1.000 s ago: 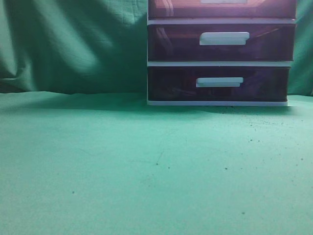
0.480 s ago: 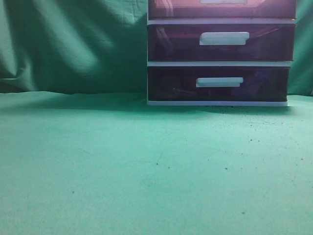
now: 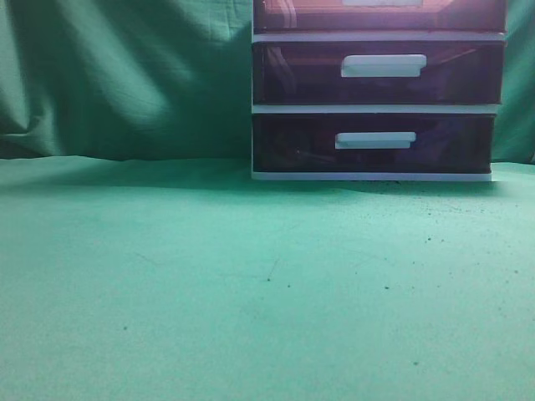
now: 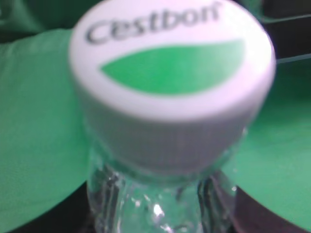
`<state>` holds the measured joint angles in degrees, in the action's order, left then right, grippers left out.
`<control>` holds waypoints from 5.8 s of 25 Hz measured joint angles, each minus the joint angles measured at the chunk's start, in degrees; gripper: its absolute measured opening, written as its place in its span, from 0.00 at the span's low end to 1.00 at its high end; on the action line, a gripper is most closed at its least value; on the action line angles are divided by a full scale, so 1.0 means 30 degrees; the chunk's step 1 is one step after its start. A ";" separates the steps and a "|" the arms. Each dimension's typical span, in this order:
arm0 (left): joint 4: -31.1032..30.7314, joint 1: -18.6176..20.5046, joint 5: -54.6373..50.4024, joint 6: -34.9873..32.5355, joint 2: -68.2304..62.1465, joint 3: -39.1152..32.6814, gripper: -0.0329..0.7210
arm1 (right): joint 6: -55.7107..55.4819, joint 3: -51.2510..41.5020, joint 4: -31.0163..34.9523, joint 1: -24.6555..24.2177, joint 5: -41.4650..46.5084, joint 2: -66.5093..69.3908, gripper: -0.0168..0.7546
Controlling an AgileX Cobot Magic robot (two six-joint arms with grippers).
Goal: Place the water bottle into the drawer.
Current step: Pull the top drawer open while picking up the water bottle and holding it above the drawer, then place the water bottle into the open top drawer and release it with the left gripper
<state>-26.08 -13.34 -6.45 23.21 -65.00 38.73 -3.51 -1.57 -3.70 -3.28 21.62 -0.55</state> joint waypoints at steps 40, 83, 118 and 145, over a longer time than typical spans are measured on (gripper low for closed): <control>0.1979 -0.7084 -0.8738 -0.0032 0.3788 0.2495 0.42 | 1.8456 1.2527 -0.0423 0.4886 -1.1620 2.0193 0.08; 0.1979 -0.7084 -0.8855 -0.0032 0.3181 0.2495 0.42 | 2.3278 2.3594 -0.5002 0.5099 -1.4300 3.4432 0.15; 0.2068 -0.8000 -0.2120 -0.1799 -0.3632 1.4397 0.42 | 2.4531 1.4316 -0.3969 0.6844 -1.5826 2.8007 0.15; 0.2253 -0.8621 -0.5805 -0.1684 -1.4150 2.1104 0.86 | 2.5076 1.4115 -0.2629 0.6872 -1.5902 2.8007 0.15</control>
<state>-19.32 -39.20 -23.87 18.15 -107.45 102.05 71.72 40.78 -11.59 17.34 -26.09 83.48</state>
